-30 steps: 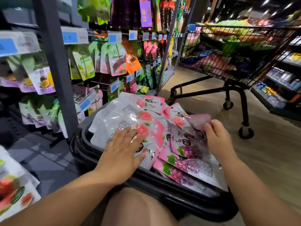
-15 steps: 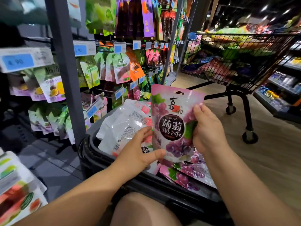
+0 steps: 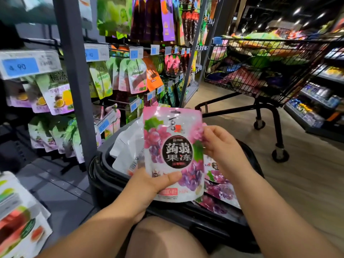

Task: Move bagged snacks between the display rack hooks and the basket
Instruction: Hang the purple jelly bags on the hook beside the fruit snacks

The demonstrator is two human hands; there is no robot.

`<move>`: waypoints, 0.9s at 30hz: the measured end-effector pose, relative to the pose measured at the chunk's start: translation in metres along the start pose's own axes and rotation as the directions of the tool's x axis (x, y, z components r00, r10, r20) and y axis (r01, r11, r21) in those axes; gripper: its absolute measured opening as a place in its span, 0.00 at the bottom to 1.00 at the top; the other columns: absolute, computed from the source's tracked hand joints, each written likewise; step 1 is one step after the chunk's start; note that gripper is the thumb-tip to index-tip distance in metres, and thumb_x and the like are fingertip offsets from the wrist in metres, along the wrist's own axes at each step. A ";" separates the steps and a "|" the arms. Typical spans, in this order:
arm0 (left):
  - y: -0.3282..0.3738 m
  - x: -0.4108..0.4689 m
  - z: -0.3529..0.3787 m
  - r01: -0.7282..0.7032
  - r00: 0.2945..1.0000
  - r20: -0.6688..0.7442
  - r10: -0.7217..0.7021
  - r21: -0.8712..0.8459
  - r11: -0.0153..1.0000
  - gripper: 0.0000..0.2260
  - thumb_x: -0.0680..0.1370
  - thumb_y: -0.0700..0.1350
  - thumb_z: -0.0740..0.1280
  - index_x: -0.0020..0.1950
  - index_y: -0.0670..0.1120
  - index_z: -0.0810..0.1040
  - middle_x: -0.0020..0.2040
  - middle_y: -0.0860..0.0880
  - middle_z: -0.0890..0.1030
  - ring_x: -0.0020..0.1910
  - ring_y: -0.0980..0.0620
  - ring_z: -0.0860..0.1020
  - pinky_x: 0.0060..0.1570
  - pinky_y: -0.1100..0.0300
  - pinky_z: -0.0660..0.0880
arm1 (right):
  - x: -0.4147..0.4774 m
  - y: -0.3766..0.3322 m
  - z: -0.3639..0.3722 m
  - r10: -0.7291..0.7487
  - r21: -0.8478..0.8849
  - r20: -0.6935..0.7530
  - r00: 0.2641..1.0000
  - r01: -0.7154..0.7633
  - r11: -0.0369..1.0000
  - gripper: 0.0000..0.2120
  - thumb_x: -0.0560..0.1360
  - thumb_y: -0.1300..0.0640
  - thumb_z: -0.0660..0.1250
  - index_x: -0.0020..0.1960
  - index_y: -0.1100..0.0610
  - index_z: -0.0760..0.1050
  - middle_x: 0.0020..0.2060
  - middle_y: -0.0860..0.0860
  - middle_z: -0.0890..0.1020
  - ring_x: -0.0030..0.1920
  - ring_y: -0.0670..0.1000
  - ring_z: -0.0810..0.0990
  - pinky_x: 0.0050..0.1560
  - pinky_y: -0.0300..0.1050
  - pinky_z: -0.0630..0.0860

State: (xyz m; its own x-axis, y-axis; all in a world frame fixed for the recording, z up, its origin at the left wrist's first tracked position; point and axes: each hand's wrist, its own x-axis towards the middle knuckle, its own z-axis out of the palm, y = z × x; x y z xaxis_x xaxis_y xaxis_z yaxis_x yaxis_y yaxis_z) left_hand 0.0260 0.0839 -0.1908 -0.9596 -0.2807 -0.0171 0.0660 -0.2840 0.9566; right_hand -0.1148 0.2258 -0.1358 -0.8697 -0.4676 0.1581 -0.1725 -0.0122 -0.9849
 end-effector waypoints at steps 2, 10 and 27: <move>-0.004 -0.004 -0.006 0.017 0.998 -0.053 -0.020 -0.068 0.998 0.21 0.65 0.40 0.74 0.58 0.42 0.81 0.52 0.41 0.85 0.52 0.42 0.84 0.51 0.52 0.81 | -0.001 0.011 -0.024 0.031 -0.422 0.028 0.999 -0.016 0.907 0.04 0.79 0.53 0.66 0.49 0.50 0.80 0.48 0.44 0.84 0.51 0.46 0.82 0.55 0.44 0.77; -0.012 -0.008 -0.026 0.035 0.994 -0.104 -0.045 -0.094 0.995 0.21 0.62 0.43 0.81 0.54 0.43 0.84 0.51 0.41 0.85 0.52 0.41 0.84 0.55 0.48 0.78 | -0.011 0.063 -0.061 0.251 -0.801 0.123 0.960 -0.053 0.596 0.17 0.67 0.45 0.79 0.52 0.41 0.78 0.51 0.41 0.79 0.51 0.36 0.77 0.48 0.29 0.71; -0.012 -0.014 -0.025 0.001 0.995 -0.103 -0.010 -0.093 0.996 0.18 0.67 0.42 0.73 0.57 0.44 0.82 0.51 0.44 0.86 0.50 0.45 0.84 0.46 0.58 0.82 | -0.015 0.069 -0.053 -0.009 -0.886 0.024 1.000 0.025 0.464 0.10 0.82 0.54 0.59 0.49 0.56 0.77 0.41 0.51 0.82 0.43 0.54 0.78 0.43 0.49 0.74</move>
State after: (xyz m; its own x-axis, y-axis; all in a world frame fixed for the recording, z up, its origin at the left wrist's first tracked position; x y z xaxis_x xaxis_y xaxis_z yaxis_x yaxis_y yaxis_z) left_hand 0.0455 0.0681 -0.2098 -0.9270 -0.3708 -0.0568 0.0905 -0.3679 0.9254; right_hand -0.1383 0.2783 -0.2019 -0.8568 -0.4884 0.1656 -0.5117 0.7653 -0.3905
